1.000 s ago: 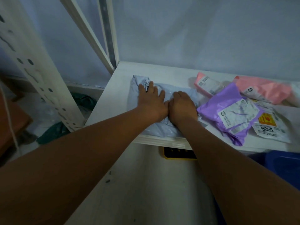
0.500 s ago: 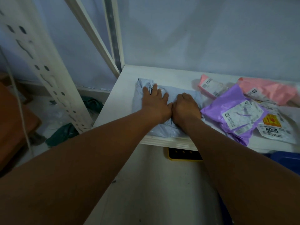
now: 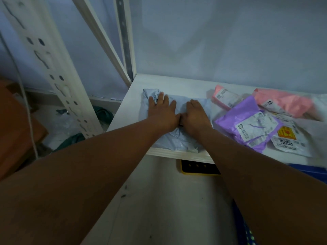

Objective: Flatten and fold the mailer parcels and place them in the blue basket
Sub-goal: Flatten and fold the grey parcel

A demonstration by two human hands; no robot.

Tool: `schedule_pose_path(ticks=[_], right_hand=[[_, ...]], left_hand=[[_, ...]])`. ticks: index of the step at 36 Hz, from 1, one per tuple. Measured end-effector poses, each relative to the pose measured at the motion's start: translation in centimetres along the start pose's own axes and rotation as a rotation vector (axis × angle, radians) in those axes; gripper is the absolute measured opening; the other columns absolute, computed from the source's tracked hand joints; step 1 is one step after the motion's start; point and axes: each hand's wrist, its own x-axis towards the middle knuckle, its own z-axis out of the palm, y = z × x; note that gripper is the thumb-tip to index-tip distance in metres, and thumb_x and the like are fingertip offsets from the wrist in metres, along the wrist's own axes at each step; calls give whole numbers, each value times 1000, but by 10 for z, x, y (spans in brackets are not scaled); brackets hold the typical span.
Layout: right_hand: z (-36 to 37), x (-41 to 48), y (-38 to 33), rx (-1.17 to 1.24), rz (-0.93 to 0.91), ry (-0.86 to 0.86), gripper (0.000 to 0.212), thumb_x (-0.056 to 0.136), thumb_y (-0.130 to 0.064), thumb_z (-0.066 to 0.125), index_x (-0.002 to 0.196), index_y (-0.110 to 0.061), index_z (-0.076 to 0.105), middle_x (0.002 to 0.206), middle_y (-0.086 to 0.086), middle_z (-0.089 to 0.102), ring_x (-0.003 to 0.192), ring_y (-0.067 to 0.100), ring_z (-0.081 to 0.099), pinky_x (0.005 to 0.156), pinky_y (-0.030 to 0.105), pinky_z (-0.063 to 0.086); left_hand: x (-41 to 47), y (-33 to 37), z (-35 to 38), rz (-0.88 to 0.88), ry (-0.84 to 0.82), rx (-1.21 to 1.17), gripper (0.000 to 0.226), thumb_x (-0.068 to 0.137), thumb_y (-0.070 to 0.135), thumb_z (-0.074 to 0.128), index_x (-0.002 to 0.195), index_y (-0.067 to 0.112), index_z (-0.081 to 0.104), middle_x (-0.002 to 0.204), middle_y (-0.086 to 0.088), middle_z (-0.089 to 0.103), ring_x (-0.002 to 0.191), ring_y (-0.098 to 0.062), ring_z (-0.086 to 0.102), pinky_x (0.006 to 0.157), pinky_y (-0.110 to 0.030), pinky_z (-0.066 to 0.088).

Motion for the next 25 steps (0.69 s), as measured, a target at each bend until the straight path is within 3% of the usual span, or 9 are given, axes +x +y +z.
schedule_pose_path(ticks=[2, 5, 8, 13, 25], right_hand=[[-9, -4, -2, -14, -23, 14, 53, 97, -25, 40, 135, 12, 49, 148, 26, 41, 144, 34, 28, 124, 37, 9], [-8, -10, -4, -29, -25, 24, 54, 100, -24, 45, 142, 9, 41, 152, 24, 37, 146, 33, 26, 124, 37, 10], [3, -18, 0, -48, 48, 31, 70, 95, -40, 38, 148, 4, 33, 158, 23, 28, 149, 33, 21, 123, 42, 14], [13, -36, 2, -48, 79, -10, 64, 104, -43, 23, 156, -8, 15, 165, 17, 0, 153, 29, -2, 125, 43, 4], [16, -33, 5, -149, 126, -98, 65, 103, -48, 9, 159, -14, 3, 166, 12, -3, 153, 25, -4, 123, 47, -2]], left_hand=[[-3, 0, -3, -9, 71, 89, 74, 97, 67, 16, 158, 26, 9, 166, -13, -7, 150, -34, -18, 116, -62, -15], [-9, 0, -7, 1, 144, 160, 68, 101, 61, 14, 158, 24, 14, 166, -13, -6, 150, -35, -19, 115, -65, -14], [-16, 4, -10, 24, 130, 120, 61, 103, 53, 15, 158, 25, 17, 166, -12, -1, 151, -34, -15, 115, -65, -11], [-32, 13, 1, 67, 35, 46, 61, 103, 50, 12, 159, 24, 12, 166, -11, 1, 152, -28, -13, 114, -64, -13], [-31, 8, 3, 47, -78, 115, 65, 102, 52, 8, 159, 21, 5, 166, -13, 3, 153, -28, -7, 116, -63, -8]])
